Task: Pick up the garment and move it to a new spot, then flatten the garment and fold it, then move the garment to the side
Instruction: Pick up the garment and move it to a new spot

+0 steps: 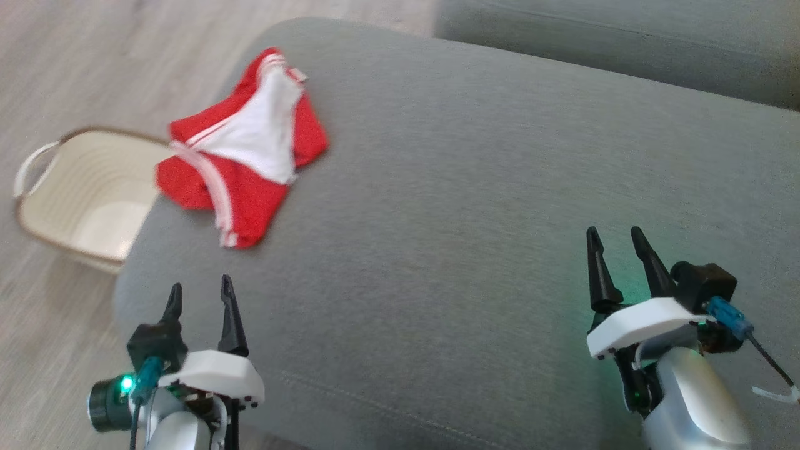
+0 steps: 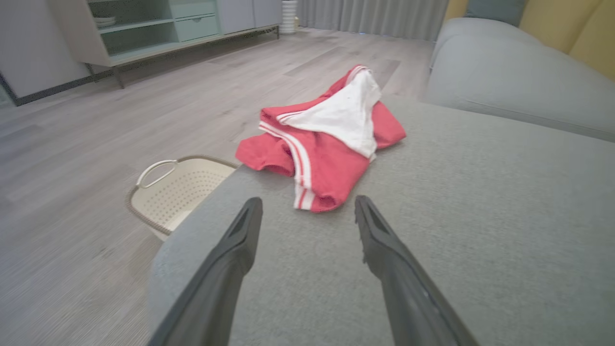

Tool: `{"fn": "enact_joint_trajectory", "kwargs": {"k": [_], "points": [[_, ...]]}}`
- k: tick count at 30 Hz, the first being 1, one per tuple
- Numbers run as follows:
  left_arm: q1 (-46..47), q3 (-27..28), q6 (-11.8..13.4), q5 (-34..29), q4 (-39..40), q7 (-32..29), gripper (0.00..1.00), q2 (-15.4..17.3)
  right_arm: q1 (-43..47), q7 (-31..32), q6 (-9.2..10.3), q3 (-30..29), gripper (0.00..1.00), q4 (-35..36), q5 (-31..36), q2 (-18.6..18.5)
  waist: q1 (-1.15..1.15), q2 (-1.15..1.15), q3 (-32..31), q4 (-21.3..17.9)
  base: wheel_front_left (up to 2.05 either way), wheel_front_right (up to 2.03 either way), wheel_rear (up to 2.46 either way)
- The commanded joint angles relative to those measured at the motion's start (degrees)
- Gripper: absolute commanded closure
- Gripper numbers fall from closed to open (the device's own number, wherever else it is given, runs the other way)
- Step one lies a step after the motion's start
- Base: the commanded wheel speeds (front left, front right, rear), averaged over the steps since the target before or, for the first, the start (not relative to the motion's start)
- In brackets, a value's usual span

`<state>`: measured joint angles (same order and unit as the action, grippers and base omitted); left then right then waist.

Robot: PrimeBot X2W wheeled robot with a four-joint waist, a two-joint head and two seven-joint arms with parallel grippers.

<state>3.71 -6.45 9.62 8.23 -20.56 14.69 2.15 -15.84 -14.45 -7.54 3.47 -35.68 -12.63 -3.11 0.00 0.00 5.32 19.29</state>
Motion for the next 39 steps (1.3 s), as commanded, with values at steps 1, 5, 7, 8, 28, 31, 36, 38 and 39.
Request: {"fn": "enact_joint_trajectory", "kwargs": {"k": [1, 5, 7, 8, 28, 31, 36, 38, 39], "points": [[1.32, 2.35, 0.35, 0.16, 1.74, 0.31, 0.00, 0.73, -1.74, -0.55, 0.05, 1.61, 0.00, 1.73, -0.41, 0.23, 0.00, 0.00, 0.68, 4.91, 0.00, 0.00, 0.00], [0.84, 3.65, 0.78, 0.82, 1.77, 0.31, 0.00, 0.73, -2.25, -0.55, 0.05, 2.41, 0.00, 1.61, -0.33, 0.23, 0.00, 0.00, 1.28, 8.18, 0.00, 0.00, 0.00], [0.61, 4.20, 0.73, 1.29, 1.76, 0.31, 0.00, 0.73, -2.52, -0.55, 0.05, 2.82, 0.00, 1.60, -0.85, 0.23, 0.00, 0.00, 1.60, 9.20, 0.00, 0.00, 0.00], [0.47, 4.45, 0.70, 1.57, 1.70, 0.31, 0.00, 0.73, -2.62, -0.55, 0.05, 3.03, 0.00, 1.54, -1.08, 0.23, 0.00, 0.00, 1.68, 9.54, 0.00, 0.00, 0.00], [10.53, 9.94, -5.11, 4.47, -3.39, 0.31, 0.00, 0.73, -8.43, -0.55, 0.05, 5.43, 0.00, 2.84, 2.99, 0.24, 0.00, 0.00, 10.40, 3.38, 0.00, 0.00, 0.00], [15.08, 11.55, -6.77, 3.56, -6.08, 0.31, 0.00, 1.12, -9.81, -0.55, 0.05, 6.24, 0.00, 3.77, 3.69, 0.24, 0.00, 0.00, 12.77, 1.20, 0.00, 0.00, 0.00], [22.47, 13.63, -9.16, 2.36, -11.47, 0.31, 0.00, 2.67, -11.78, -0.55, 0.05, 6.89, 0.00, 5.51, 4.20, 0.24, 0.00, 0.00, 16.28, -2.31, 0.00, 0.00, 0.00], [25.17, 13.61, -9.90, 1.28, -14.60, 0.31, 0.00, 3.90, -12.53, -0.55, 0.05, 7.05, 0.00, 6.16, 4.38, 0.24, 0.00, 0.00, 17.60, -3.78, 0.00, 0.00, 0.00], [26.46, 13.60, -10.16, 0.81, -16.00, 0.31, 0.00, 4.51, -12.88, -0.55, 0.05, 7.26, 0.00, 6.55, 4.32, 0.24, 0.00, 0.00, 18.22, -4.58, 0.00, 0.00, 0.00]]}}
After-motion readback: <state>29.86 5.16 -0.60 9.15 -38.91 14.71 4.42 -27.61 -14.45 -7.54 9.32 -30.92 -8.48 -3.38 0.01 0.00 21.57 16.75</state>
